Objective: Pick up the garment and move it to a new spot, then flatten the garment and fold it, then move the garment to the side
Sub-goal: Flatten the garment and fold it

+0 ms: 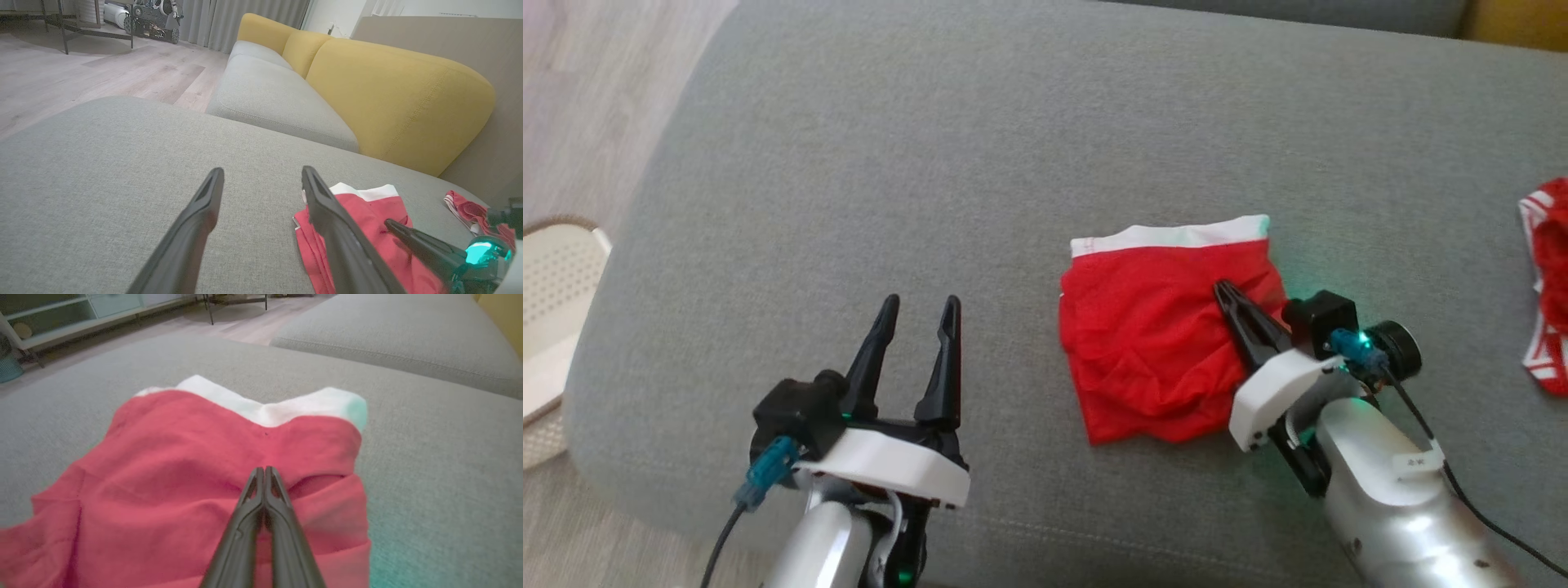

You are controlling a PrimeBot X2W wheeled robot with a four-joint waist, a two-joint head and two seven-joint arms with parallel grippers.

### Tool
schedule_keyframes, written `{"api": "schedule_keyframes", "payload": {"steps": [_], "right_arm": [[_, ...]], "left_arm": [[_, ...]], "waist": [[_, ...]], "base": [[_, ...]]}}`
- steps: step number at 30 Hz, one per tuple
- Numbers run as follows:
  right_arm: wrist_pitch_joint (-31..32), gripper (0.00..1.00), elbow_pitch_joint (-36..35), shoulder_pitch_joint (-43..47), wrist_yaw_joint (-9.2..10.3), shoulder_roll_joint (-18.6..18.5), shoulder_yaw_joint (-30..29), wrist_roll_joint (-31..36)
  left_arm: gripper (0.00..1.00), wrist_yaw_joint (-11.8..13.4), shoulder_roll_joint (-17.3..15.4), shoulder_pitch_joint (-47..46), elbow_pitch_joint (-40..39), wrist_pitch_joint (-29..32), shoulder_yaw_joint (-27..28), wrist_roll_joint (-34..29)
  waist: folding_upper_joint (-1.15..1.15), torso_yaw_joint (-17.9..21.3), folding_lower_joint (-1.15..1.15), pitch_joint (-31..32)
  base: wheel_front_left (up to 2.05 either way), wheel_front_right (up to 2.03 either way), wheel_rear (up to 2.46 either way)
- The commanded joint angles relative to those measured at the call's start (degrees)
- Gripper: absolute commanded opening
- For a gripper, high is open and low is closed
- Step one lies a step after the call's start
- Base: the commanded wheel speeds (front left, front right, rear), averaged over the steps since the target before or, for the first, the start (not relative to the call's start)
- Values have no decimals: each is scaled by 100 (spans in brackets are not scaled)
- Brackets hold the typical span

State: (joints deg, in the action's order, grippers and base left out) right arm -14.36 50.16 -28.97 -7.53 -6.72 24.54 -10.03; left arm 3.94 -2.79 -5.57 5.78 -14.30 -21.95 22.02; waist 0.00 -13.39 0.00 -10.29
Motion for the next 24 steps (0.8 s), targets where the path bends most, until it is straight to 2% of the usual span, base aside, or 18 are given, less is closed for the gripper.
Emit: {"api": "schedule_keyframes", "payload": {"steps": [1, 5, 11, 16, 21, 22, 23, 24], "right_arm": [[-63, 0, -216, -150, 4, 97, 37, -13], [-63, 0, -698, -1, 4, 123, -206, -146], [-63, 0, -1580, 556, 4, -38, -684, -251], [-63, 0, -2336, 1204, 4, -170, -1148, -94], [-63, 0, -2863, 1783, 4, -116, -1611, 107], [-63, 5, -2955, 1874, 4, -88, -1699, 145], [-63, 46, -3048, 1957, 4, -54, -1776, 172], [-63, 100, -3128, 2035, 4, -22, -1837, 189]], "left_arm": [[100, -23, -9, -211, -153, -70, 212, -75], [100, -89, -9, -115, -119, -70, 352, -163], [100, -133, -9, 43, -172, -70, 549, -194], [100, -136, -9, 210, -222, -70, 713, -219], [100, -135, -9, 336, -229, -70, 772, -246], [100, -137, -9, 367, -222, -70, 777, -248], [100, -138, -9, 401, -215, -70, 780, -252], [100, -141, -9, 432, -206, -70, 772, -268]], "waist": [[0, 79, 0, 68], [0, 374, 0, 283], [0, 782, 0, 598], [0, 1096, 0, 807], [0, 1322, 0, 912], [0, 1353, 0, 929], [0, 1380, 0, 938], [0, 1400, 0, 942]], "base": [[0, 0, 0], [0, 0, 0], [0, 0, 0], [0, 0, 0], [0, 0, 0], [0, 0, 0], [0, 0, 0], [0, 0, 0]]}}
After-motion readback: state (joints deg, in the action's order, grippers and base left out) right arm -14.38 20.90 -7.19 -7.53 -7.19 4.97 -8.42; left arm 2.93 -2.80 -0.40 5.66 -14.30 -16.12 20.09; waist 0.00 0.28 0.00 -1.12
